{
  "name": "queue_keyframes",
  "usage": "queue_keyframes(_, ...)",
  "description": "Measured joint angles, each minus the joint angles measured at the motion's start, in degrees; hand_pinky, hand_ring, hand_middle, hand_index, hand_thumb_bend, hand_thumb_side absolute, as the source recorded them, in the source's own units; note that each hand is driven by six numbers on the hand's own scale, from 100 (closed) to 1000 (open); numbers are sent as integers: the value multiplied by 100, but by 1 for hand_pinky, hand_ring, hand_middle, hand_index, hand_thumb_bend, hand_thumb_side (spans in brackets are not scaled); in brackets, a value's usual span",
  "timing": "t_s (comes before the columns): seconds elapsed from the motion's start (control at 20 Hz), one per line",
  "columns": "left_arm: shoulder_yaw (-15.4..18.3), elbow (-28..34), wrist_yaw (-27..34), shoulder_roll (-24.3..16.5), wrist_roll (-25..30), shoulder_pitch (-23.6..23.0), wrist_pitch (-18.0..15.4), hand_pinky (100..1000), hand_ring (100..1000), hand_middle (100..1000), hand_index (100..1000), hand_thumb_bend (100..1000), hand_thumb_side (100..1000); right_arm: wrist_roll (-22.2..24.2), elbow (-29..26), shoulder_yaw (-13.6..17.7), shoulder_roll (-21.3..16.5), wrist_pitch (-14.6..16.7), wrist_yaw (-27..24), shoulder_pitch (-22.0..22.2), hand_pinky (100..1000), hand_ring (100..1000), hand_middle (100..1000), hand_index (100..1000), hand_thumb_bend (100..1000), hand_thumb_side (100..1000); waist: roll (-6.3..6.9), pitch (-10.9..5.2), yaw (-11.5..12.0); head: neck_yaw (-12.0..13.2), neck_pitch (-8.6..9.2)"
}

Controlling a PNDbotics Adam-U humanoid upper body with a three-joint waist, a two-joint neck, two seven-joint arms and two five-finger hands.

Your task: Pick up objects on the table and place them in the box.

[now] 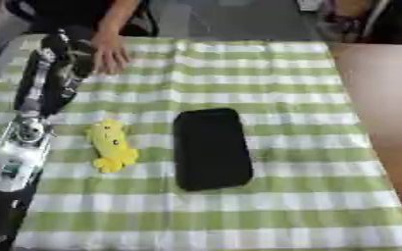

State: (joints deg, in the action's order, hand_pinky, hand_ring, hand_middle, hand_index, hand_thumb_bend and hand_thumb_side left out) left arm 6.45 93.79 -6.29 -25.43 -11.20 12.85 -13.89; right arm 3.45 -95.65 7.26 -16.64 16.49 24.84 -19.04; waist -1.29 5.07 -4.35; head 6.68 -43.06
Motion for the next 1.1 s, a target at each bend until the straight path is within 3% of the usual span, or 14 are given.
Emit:
queue_keyframes(0.6,100,-76,29,97,-55,-66,11,490,639,780,768,905,876,-14,0,31,0,-12,1,0,495,671,784,924,671,998,-4,0,26,-17,0)
queue_keyframes(0.7,100,-78,-62,80,0,-68,33,498,642,781,774,919,864,-14,0,31,0,-12,1,0,495,671,783,924,672,997,-4,0,25,-17,0)
queue_keyframes(0.75,100,-77,-182,26,70,-71,59,538,662,790,802,990,810,-14,0,31,0,-12,1,0,495,671,783,924,673,995,-4,0,23,-17,0)
queue_keyframes(0.85,51,-54,-676,-299,395,-119,169,599,697,800,826,993,763,-13,0,31,0,-11,1,0,495,671,784,924,672,995,4,0,-4,-16,0)
queue_keyframes(1.1,-396,94,-2486,-1576,1805,-118,433,708,753,799,852,969,695,-7,0,27,-1,-9,1,1,494,671,783,924,672,992,50,-17,-54,-10,0)
